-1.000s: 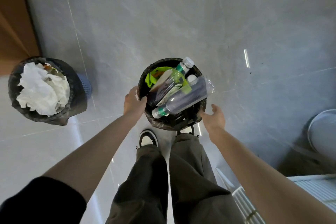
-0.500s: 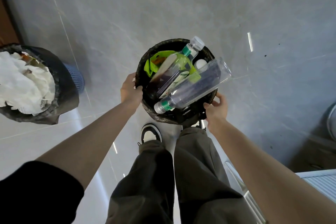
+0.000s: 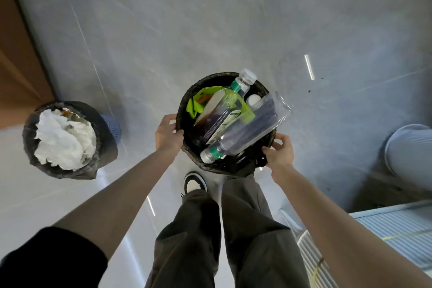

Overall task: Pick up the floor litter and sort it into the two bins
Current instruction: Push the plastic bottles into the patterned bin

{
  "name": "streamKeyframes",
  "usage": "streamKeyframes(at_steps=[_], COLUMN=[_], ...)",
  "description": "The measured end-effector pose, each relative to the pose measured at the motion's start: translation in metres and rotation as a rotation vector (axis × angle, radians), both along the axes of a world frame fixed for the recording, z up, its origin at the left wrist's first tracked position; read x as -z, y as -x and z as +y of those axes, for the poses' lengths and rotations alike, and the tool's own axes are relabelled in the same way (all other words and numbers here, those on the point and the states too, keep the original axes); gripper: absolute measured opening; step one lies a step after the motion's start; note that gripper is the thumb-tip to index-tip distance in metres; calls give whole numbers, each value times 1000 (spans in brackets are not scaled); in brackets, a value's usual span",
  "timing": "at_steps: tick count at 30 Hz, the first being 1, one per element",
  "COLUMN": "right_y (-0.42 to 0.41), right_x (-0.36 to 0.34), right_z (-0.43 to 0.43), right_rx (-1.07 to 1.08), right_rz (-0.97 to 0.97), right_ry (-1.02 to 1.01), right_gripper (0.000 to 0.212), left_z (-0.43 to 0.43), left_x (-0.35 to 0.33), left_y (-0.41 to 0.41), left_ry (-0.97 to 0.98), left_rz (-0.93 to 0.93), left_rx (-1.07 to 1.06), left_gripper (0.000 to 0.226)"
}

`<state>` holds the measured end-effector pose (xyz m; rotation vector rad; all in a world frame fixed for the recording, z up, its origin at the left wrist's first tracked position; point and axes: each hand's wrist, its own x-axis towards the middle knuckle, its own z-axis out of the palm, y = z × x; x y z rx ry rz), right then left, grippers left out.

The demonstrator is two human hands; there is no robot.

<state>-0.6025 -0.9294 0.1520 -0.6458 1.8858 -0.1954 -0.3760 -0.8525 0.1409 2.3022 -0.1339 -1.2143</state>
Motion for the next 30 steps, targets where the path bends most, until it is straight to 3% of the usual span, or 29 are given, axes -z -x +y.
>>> streamKeyframes(at_steps=[9, 17, 30], right_y=[21, 47, 14], right_x=[-193, -312, -379], right_z=[-57, -111, -258], right_rx=[-9, 0, 101], right_rz=[-47, -139, -148], right_ry=[35, 134, 233], right_gripper=[35, 34, 31], left_z=[-65, -125, -307], left_x=[-194, -315, -376], left_y=[12, 23, -23], left_ry=[85, 229, 365], left_rz=[13, 31, 17], left_rx=[19, 56, 315], left_gripper=[37, 35, 33])
